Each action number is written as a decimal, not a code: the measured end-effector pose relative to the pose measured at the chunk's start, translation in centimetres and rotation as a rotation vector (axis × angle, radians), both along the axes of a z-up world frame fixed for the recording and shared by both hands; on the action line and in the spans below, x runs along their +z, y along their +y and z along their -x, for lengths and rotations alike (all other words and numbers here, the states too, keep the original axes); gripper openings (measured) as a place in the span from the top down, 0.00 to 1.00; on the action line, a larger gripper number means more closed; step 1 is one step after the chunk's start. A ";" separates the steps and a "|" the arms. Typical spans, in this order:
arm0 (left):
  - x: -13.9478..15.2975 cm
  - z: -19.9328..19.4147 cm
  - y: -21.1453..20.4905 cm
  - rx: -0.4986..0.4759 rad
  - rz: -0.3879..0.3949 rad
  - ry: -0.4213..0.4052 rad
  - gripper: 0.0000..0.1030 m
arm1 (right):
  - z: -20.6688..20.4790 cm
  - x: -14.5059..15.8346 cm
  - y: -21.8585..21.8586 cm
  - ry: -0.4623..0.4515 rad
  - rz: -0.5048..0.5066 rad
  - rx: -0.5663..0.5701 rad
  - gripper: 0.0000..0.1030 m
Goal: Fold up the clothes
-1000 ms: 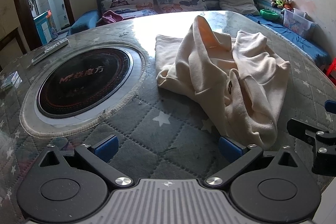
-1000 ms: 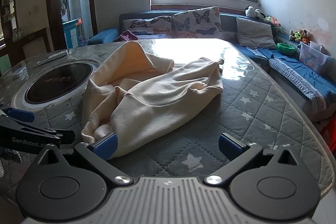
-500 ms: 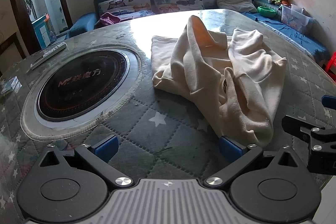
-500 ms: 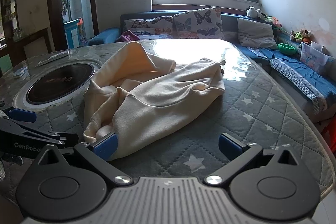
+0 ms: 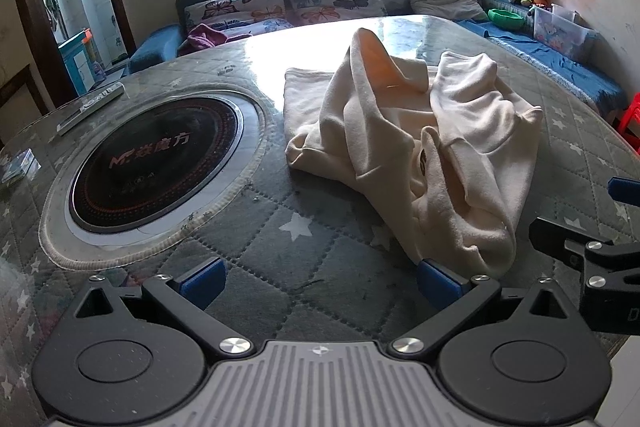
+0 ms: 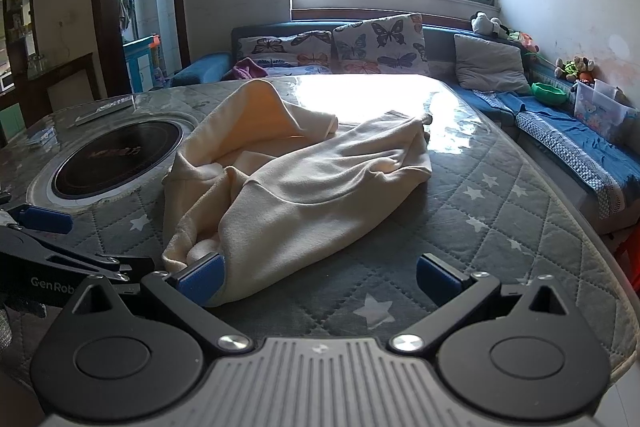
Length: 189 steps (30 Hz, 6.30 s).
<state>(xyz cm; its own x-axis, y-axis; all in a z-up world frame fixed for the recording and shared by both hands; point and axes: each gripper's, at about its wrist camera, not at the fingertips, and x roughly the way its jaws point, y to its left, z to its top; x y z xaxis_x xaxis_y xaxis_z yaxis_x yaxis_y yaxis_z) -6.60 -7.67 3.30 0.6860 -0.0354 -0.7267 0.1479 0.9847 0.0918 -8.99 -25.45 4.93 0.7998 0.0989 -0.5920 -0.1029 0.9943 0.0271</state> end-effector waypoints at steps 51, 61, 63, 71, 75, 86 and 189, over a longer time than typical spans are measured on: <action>1.0 -4.4 -0.5 -0.044 -0.006 0.010 0.00 | -4.2 0.4 -0.6 0.020 -0.017 0.001 0.00; 1.5 -5.6 -0.3 -0.039 0.002 0.007 0.00 | -5.2 0.5 -1.0 0.017 -0.021 -0.015 0.00; 1.5 -5.9 -0.3 -0.038 0.002 0.005 0.00 | -5.5 0.4 -1.1 0.019 -0.022 -0.019 0.00; 1.8 -7.5 -0.2 -0.036 0.001 0.000 0.00 | -6.6 0.4 -1.5 0.029 -0.016 -0.018 0.00; 2.2 -8.5 -0.4 -0.040 -0.005 -0.008 0.00 | -7.5 0.5 -1.8 0.034 -0.006 -0.025 0.00; 3.8 -12.0 -1.4 -0.066 -0.006 -0.063 0.00 | -9.9 0.6 -1.9 0.045 -0.017 -0.014 0.00; 0.4 -2.0 24.4 0.616 0.268 -0.061 0.11 | -3.4 -2.5 13.7 0.230 -0.009 0.937 0.00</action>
